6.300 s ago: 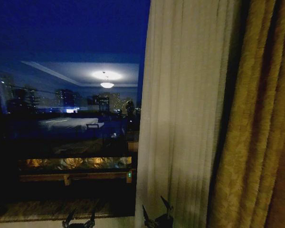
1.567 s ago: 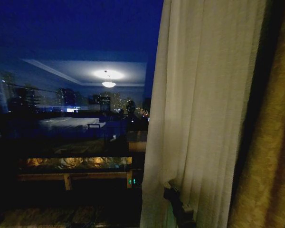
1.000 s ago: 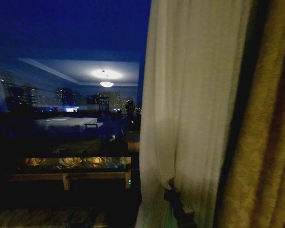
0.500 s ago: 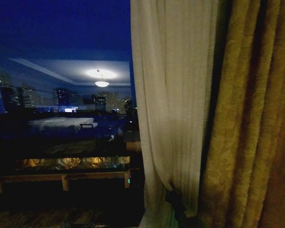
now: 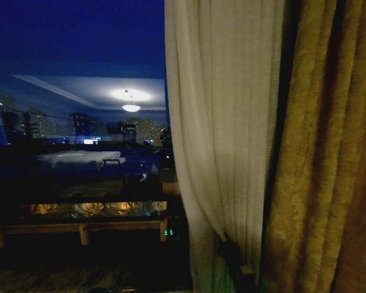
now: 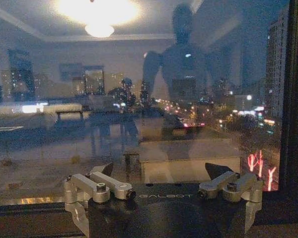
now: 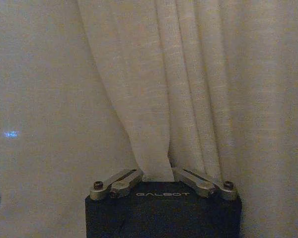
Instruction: Open the curtains by pulling them apart, changing their state from closed to fully open.
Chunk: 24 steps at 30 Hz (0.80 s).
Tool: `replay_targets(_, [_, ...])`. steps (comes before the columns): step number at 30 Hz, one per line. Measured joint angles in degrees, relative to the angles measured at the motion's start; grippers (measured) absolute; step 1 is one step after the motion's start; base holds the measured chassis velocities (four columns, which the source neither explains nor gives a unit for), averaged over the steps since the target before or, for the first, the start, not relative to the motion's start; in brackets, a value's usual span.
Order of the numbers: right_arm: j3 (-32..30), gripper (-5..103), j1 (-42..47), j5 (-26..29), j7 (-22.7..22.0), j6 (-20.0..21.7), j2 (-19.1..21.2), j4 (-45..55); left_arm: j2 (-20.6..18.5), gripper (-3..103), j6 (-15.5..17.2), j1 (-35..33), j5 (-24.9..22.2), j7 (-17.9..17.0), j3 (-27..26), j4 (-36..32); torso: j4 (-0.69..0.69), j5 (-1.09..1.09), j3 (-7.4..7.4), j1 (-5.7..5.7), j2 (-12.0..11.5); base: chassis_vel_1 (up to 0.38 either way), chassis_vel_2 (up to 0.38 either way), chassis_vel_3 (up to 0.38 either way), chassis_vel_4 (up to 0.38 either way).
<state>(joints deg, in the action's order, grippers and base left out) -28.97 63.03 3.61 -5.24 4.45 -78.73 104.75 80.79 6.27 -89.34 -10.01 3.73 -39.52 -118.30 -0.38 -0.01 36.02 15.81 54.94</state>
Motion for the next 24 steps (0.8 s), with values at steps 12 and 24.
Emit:
replay_targets(12, [-10.0,1,-1.84,6.37,0.17,0.92,0.0,-3.91,-0.23,100,-0.34,-0.61,-0.21,0.04,0.24,-0.63,0.0,-0.01,-0.01,0.0,0.01,0.0,0.0,0.0,0.0])
replay_targets(24, [-15.61,1,-4.28,7.93,-0.19,-0.85,0.0,-9.84,0.12,100,-0.34,-1.26,-0.05,0.06,0.15,-1.79,-0.01,0.0,0.0,0.0,0.0,0.0,0.0,0.0,0.0])
